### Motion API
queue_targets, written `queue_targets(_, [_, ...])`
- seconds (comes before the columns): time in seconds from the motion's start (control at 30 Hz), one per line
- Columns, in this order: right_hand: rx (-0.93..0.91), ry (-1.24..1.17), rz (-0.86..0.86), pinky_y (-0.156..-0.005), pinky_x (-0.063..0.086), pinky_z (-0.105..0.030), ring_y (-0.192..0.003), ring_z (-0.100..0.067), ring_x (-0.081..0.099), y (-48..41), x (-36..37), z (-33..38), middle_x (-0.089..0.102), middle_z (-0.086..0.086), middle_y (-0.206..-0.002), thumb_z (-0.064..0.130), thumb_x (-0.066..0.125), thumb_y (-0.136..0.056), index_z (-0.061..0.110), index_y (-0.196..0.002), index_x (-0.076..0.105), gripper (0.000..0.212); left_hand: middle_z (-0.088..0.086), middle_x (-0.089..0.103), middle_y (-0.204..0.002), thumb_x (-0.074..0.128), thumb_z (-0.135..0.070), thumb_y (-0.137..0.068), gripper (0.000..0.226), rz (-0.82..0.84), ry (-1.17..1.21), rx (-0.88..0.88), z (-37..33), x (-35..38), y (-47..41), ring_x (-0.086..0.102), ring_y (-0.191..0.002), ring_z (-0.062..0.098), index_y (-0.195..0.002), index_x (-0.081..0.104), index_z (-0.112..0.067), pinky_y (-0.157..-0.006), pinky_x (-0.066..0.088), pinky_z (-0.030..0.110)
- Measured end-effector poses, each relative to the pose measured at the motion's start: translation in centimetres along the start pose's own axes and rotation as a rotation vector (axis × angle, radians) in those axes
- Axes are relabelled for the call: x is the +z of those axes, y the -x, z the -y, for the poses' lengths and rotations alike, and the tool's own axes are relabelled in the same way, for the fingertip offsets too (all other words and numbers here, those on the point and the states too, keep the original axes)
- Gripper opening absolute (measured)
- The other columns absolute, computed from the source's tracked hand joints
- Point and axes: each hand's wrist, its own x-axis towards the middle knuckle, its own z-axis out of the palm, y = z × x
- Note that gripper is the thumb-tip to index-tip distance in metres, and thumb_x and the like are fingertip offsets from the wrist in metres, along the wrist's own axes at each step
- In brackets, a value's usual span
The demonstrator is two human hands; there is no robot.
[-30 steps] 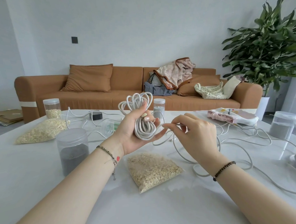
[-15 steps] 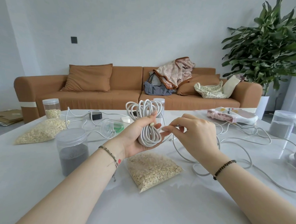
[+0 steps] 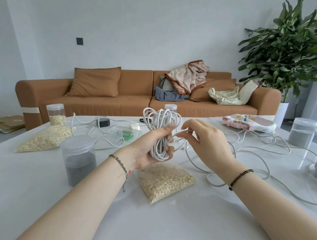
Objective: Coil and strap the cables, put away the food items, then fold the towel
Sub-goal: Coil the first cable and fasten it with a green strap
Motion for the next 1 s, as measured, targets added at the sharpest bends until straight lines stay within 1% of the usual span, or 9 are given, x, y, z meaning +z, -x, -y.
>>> queue_targets(0.07, [0.042, 0.074, -0.044, -0.046, 0.029, -0.023, -0.058, -0.006, 0.043, -0.2, -0.5, 0.1, 0.049, 0.014, -0.066, 0.054, 0.071, -0.083, 0.022, -0.083, 0.06, 0.033, 0.002, 0.046, -0.077, 0.068, -0.038, -0.09, 0.033, 0.022, 0.011, 0.002, -0.1, 0.0, 0.1, 0.041, -0.049, 0.012, -0.078, 0.049, -0.013, -0.045, 0.038, 0.02])
queue_targets(0.2, [0.194, 0.094, -0.085, -0.044, 0.032, -0.027, -0.051, -0.009, 0.042, -0.3, -1.0, -0.3, 0.04, 0.012, -0.053, 0.073, 0.073, -0.068, 0.022, -0.063, 0.05, 0.056, 0.004, 0.045, -0.085, 0.07, -0.037, -0.087, 0.033, 0.049, 0.015, 0.019, -0.1, 0.1, 0.1, 0.035, -0.05, 0.01, -0.098, 0.049, -0.014, -0.045, 0.03, 0.018])
queue_targets(0.37, [0.258, 0.017, -0.051, -0.048, 0.026, -0.029, -0.055, -0.009, 0.043, -0.3, -0.5, -0.6, 0.042, 0.008, -0.056, 0.062, 0.073, -0.076, 0.024, -0.061, 0.05, 0.047, 0.011, 0.056, -0.093, 0.07, -0.037, -0.089, 0.041, 0.033, 0.027, -0.017, 0.1, 0.2, -0.1, 0.039, -0.051, 0.01, -0.114, 0.052, -0.009, -0.042, 0.036, 0.018])
queue_targets(0.47, [0.235, -0.072, -0.024, -0.051, 0.035, -0.032, -0.059, -0.011, 0.047, -0.3, -0.2, -0.9, 0.05, 0.011, -0.059, 0.051, 0.071, -0.086, 0.026, -0.07, 0.061, 0.032, 0.007, 0.057, -0.073, 0.066, -0.038, -0.092, 0.037, 0.024, 0.075, -0.071, 0.0, 0.2, 0.1, 0.045, -0.051, 0.009, -0.105, 0.06, -0.004, -0.042, 0.042, 0.016])
queue_targets(0.57, [0.294, -0.181, -0.013, -0.057, 0.043, -0.034, -0.062, -0.011, 0.051, -0.5, -0.1, -1.5, 0.058, 0.01, -0.064, 0.041, 0.075, -0.086, 0.021, -0.075, 0.068, 0.024, 0.006, 0.055, -0.069, 0.069, -0.039, -0.086, 0.044, 0.051, -0.002, -0.104, 0.1, 0.2, 0.3, 0.049, -0.053, 0.009, -0.106, 0.06, -0.001, -0.043, 0.045, 0.017])
queue_targets(0.67, [0.323, -0.21, 0.021, -0.058, 0.035, -0.016, -0.066, -0.002, 0.054, -0.6, 0.0, -1.7, 0.059, 0.014, -0.065, 0.024, 0.073, -0.09, 0.015, -0.08, 0.07, 0.014, 0.003, 0.053, -0.067, 0.066, -0.039, -0.089, 0.035, 0.074, -0.132, -0.105, 0.5, 0.1, 0.1, 0.049, -0.052, 0.01, -0.092, 0.059, -0.005, -0.046, 0.044, 0.019])
queue_targets(0.77, [0.3, -0.26, 0.047, -0.059, 0.036, -0.01, -0.064, 0.004, 0.052, -0.6, 0.0, -1.4, 0.06, 0.005, -0.069, 0.01, 0.063, -0.097, 0.007, -0.091, 0.072, 0.011, -0.001, 0.043, -0.062, 0.056, -0.036, -0.099, 0.033, 0.103, -0.151, -0.087, 0.8, 0.5, 0.0, 0.043, -0.05, 0.01, -0.076, 0.049, -0.014, -0.047, 0.04, 0.019])
queue_targets(0.87, [0.328, -0.307, 0.063, -0.055, 0.036, -0.01, -0.059, 0.003, 0.051, -0.7, -0.2, -1.0, 0.062, -0.003, -0.071, 0.011, 0.06, -0.099, 0.006, -0.094, 0.071, 0.014, -0.002, 0.037, -0.06, 0.053, -0.034, -0.101, 0.039, 0.079, -0.082, -0.013, 0.7, 0.5, -0.3, 0.036, -0.05, 0.01, -0.068, 0.043, -0.016, -0.047, 0.037, 0.019])
queue_targets(1.0, [0.402, -0.343, 0.079, -0.048, 0.032, -0.015, -0.05, -0.002, 0.048, -0.8, -0.4, -1.3, 0.061, 0.0, -0.068, 0.018, 0.057, -0.101, 0.013, -0.095, 0.071, 0.015, -0.003, 0.038, -0.056, 0.052, -0.033, -0.102, 0.039, 0.011, 0.049, 0.158, -0.1, 0.0, -0.3, 0.038, -0.047, 0.01, -0.067, 0.043, -0.017, -0.047, 0.039, 0.02])
